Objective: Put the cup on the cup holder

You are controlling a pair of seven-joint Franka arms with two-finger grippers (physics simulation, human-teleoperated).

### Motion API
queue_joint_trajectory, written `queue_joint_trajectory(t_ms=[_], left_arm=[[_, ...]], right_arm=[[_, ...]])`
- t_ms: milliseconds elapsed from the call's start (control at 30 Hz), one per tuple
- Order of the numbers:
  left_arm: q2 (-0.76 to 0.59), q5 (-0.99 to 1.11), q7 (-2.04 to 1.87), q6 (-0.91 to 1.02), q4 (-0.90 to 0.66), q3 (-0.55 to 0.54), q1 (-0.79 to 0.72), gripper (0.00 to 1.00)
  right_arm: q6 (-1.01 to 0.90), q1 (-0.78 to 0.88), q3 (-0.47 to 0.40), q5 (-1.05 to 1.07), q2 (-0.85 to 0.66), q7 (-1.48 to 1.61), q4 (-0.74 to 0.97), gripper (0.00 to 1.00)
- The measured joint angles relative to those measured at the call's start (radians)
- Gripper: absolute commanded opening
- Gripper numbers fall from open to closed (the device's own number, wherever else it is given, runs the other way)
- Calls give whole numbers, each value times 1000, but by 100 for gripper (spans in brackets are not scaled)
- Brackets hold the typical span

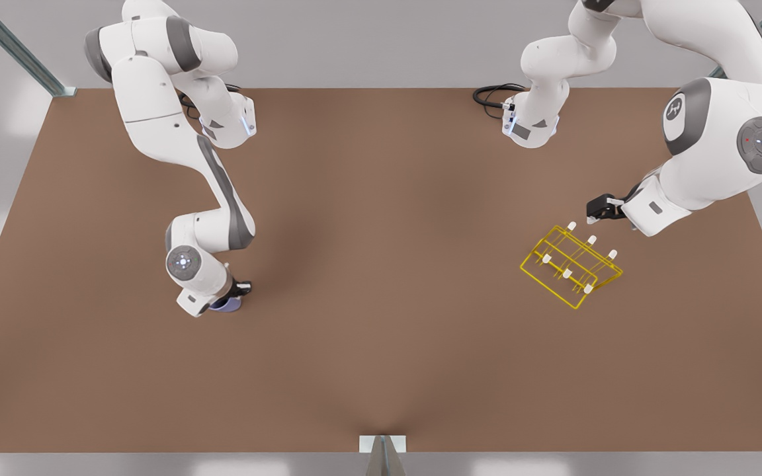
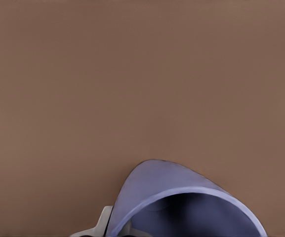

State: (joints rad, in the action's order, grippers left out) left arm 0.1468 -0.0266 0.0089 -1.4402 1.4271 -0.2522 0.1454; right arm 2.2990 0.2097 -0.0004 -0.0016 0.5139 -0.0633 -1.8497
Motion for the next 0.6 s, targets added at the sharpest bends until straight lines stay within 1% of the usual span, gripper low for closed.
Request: queue_joint_trajectory(t_ms=[67,133,233,300,367,400,500,600], left_arm=[[0,0,0,0,0,0,0,100],[0,0,0,0,0,0,3,100],[1,0,0,1,1,0,4,100],[1,0,0,3,1,0,4,100],[2,0,0,6,1,0,3,100],[2,0,0,7,1,0,3,100],[3,0,0,9,2,5,2,100],[4,0,0,10,2,6,4,100]], right_arm=[[-41,19,5,28,-2,-1,69,21],[-93,96,5,111,-3,-6,175,21],[-134,252,-1,397,21,-17,284,21],[-115,353,-1,606,98,-22,383,21],[-68,433,4,800,212,-23,539,21],[-48,451,6,900,260,-14,592,21],[0,488,7,1212,396,66,675,21],[42,503,8,1384,514,172,759,21]])
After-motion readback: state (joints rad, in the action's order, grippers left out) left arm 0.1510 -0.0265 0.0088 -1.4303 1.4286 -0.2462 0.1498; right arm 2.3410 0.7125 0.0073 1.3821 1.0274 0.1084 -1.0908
